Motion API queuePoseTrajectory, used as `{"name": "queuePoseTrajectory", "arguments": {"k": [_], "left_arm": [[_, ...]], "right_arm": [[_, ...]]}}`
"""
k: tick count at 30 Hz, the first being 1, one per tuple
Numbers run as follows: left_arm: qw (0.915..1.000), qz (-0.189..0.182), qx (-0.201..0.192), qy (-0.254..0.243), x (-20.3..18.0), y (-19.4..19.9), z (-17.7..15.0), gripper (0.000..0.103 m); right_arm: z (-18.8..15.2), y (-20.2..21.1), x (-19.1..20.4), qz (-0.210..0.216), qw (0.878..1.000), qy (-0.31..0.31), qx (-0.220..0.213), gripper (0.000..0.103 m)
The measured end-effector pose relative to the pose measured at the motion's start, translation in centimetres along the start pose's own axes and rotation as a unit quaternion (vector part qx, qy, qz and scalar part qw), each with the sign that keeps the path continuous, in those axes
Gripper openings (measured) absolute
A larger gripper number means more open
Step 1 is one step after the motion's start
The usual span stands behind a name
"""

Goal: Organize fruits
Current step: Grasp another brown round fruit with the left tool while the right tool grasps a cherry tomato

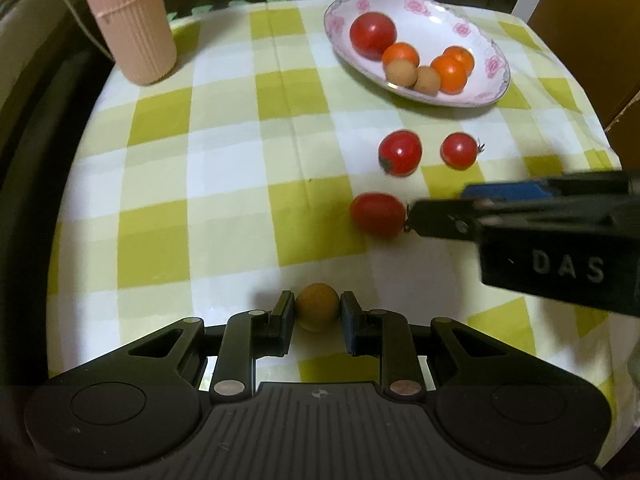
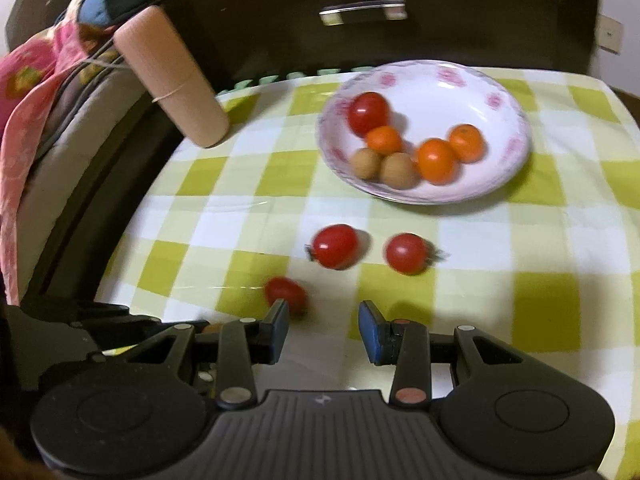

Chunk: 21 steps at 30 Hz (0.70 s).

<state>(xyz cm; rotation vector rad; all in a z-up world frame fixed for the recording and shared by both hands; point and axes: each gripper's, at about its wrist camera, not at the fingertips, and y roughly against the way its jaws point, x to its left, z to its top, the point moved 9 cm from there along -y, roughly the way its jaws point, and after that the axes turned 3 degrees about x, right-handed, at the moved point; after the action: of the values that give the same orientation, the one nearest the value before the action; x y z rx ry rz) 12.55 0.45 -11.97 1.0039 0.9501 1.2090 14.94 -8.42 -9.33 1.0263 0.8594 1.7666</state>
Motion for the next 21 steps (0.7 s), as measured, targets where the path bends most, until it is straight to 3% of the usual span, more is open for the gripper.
{"name": "queuePoseTrajectory", "arguments": {"k": [9, 15, 21], "left_arm": [[0.9998, -0.013, 0.010, 0.011, 0.2, 0.1, -0.8, 0.033], [0.9997, -0.015, 0.011, 0.015, 0.3, 0.1, -0.6, 0.034], [0.9998, -0.015, 0.010, 0.012, 0.3, 0.1, -0.6, 0.034]], "right_arm": [[1.2, -3.0, 2.9, 0.019, 0.997, 0.055, 0.040, 0.037], [1.6, -4.6, 2.7, -0.010, 0.996, 0.068, 0.052, 0.038], [1.1, -5.0, 2.1, -0.022, 0.995, 0.071, 0.060, 0.029]]}}
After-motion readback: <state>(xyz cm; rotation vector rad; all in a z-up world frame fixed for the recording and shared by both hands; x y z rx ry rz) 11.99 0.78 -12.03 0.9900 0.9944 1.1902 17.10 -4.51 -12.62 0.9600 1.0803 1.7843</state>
